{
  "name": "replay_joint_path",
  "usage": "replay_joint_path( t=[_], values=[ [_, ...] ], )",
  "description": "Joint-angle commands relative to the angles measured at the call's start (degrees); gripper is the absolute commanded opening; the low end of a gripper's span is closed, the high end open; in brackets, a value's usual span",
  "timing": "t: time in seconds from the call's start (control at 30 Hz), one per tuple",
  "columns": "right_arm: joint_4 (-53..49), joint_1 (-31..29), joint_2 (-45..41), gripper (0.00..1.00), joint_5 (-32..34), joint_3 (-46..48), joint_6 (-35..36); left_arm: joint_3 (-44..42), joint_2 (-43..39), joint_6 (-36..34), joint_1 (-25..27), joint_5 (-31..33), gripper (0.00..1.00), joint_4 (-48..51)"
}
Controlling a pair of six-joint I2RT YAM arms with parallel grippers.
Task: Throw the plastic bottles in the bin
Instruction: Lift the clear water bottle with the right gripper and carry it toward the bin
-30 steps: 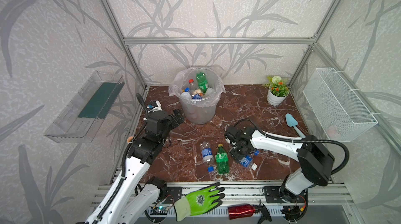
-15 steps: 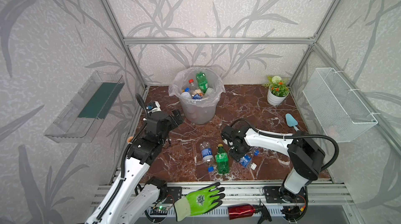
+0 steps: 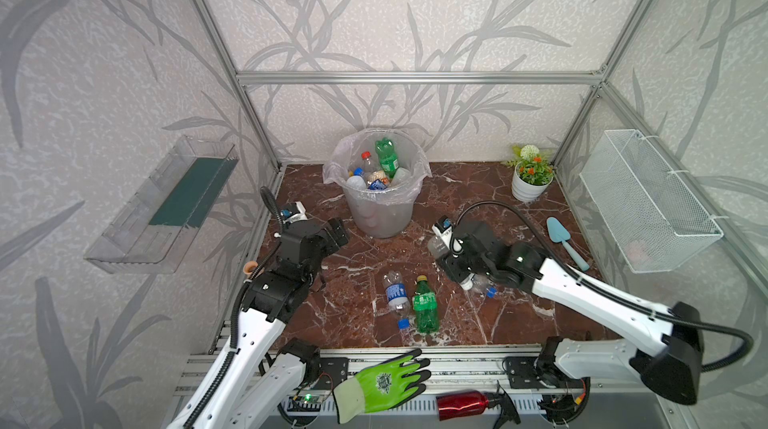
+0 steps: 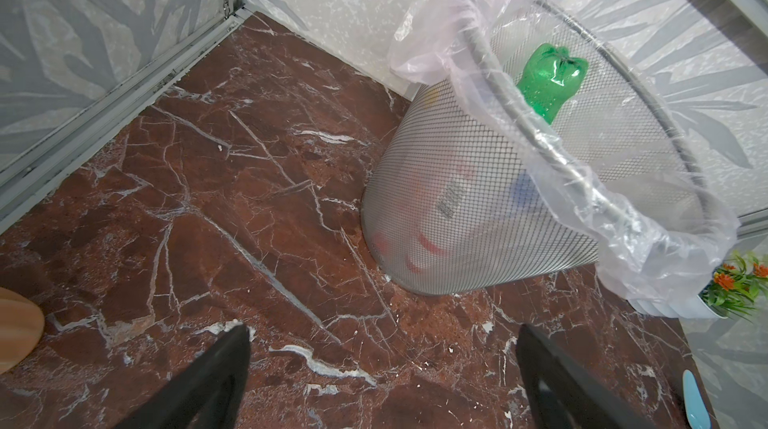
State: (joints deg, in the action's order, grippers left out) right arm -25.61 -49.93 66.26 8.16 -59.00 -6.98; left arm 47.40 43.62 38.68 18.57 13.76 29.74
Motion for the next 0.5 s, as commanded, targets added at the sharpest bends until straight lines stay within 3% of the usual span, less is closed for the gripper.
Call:
replay_joint_path(
  t=[0.0,0.1,0.27,0.37,0.47],
  values=[
    [25.0,2.7,-6.5,0.52,3.2,2.4,1.0,-2.1,-0.3,0.9,-0.1,-0.2,0.99,2.3],
    [37.3,7.4,-7.2,0.52,1.0,0.2,-2.6,-4.1,-0.3,2.4,-0.1,-2.1,0.99,3.3],
    [49.9,11.5,0.7,0.52,-2.4,-7.9,-8.5,-8.6,-0.9,5.8,0.1,-5.1,0.98,3.2],
    [54.2,12.7,8.2,0.51,-5.5,-13.9,-14.5,-10.3,-1.5,7.1,0.5,-5.4,0.97,3.5],
    [50.7,12.5,18.0,0.47,-9.2,-23.8,-19.7,-11.3,-2.0,7.8,0.9,-5.4,0.97,3.5]
  ],
)
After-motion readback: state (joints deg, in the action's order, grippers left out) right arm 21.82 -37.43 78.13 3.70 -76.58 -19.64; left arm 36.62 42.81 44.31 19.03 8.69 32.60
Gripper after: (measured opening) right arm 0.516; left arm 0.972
